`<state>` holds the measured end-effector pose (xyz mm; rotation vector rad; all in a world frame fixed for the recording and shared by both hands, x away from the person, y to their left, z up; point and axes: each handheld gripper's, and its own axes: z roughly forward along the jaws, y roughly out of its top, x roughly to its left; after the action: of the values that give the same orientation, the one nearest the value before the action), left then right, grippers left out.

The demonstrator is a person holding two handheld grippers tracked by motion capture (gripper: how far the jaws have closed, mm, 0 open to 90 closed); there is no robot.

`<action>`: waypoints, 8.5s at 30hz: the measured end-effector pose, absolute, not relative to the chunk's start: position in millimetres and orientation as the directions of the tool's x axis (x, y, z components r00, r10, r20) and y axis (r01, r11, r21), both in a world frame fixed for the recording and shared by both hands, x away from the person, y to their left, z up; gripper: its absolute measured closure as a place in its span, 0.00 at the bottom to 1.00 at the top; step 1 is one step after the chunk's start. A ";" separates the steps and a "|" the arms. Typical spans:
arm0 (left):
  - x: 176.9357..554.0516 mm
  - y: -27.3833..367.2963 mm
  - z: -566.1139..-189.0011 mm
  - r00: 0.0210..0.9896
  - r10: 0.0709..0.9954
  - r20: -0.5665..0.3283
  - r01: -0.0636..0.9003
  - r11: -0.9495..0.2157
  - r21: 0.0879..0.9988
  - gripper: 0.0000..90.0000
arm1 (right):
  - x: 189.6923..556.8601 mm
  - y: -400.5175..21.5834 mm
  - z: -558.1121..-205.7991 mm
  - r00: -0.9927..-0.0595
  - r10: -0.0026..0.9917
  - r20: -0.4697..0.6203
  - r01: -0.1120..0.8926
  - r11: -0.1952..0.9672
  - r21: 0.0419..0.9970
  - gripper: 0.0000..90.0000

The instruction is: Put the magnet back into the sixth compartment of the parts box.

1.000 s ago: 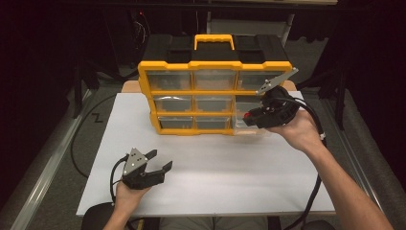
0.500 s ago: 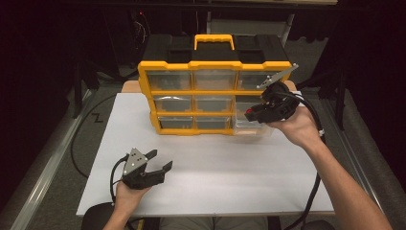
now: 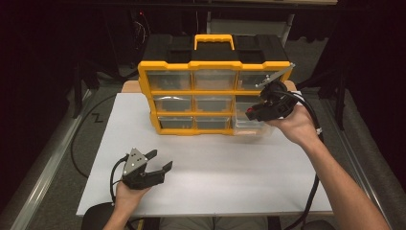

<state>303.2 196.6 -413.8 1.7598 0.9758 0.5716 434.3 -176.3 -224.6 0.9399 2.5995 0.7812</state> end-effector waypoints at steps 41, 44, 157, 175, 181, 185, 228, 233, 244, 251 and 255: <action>303.2 196.7 -413.8 0.562 0.825 -0.061 0.351 -0.171 0.920 0.33 | 412.6 -160.7 -220.3 -0.795 0.602 -0.068 0.442 0.653 0.615 0.67; 303.2 196.6 -413.8 0.562 0.825 -0.060 0.351 -0.172 0.920 0.33 | 409.3 -158.9 -220.3 -0.802 0.594 -0.068 0.431 0.654 0.622 0.67; 303.9 196.1 -414.3 0.561 0.826 -0.053 0.354 -0.181 0.918 0.33 | 374.8 -185.6 -306.3 -0.823 0.567 -0.010 0.427 0.631 0.647 0.66; 303.9 196.2 -414.3 0.557 0.829 -0.052 0.352 -0.179 0.919 0.33 | 373.3 -199.5 -318.8 -0.809 0.588 0.013 0.446 0.598 0.667 0.66; 304.1 196.2 -414.4 0.554 0.830 -0.056 0.353 -0.174 0.919 0.33 | 372.4 -202.6 -322.5 -0.808 0.589 0.020 0.446 0.591 0.672 0.66; 304.3 196.4 -414.4 0.555 0.830 -0.053 0.354 -0.178 0.918 0.33 | 372.4 -205.4 -324.9 -0.803 0.595 0.025 0.451 0.580 0.678 0.65; 306.3 197.2 -414.9 0.544 0.837 -0.061 0.367 -0.171 0.914 0.31 | 364.6 -237.1 -352.1 -0.744 0.665 0.070 0.476 0.453 0.754 0.59; 306.1 196.7 -414.9 0.546 0.836 -0.059 0.366 -0.174 0.914 0.31 | 363.2 -242.3 -355.2 -0.728 0.681 0.076 0.486 0.435 0.758 0.58; 306.3 196.3 -415.0 0.547 0.835 -0.059 0.368 -0.176 0.913 0.31 | 358.2 -252.8 -362.4 -0.714 0.695 0.083 0.483 0.403 0.778 0.57; 306.4 196.4 -415.0 0.547 0.835 -0.060 0.368 -0.176 0.913 0.31 | 356.3 -256.9 -369.3 -0.705 0.704 0.084 0.479 0.386 0.789 0.55; 306.4 196.5 -415.0 0.546 0.835 -0.061 0.369 -0.175 0.913 0.31 | 354.8 -258.8 -371.3 -0.700 0.709 0.082 0.469 0.370 0.802 0.55</action>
<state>306.4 196.5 -415.0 1.7688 1.0023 0.5755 354.8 -258.8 -371.3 1.0437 2.3573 1.2410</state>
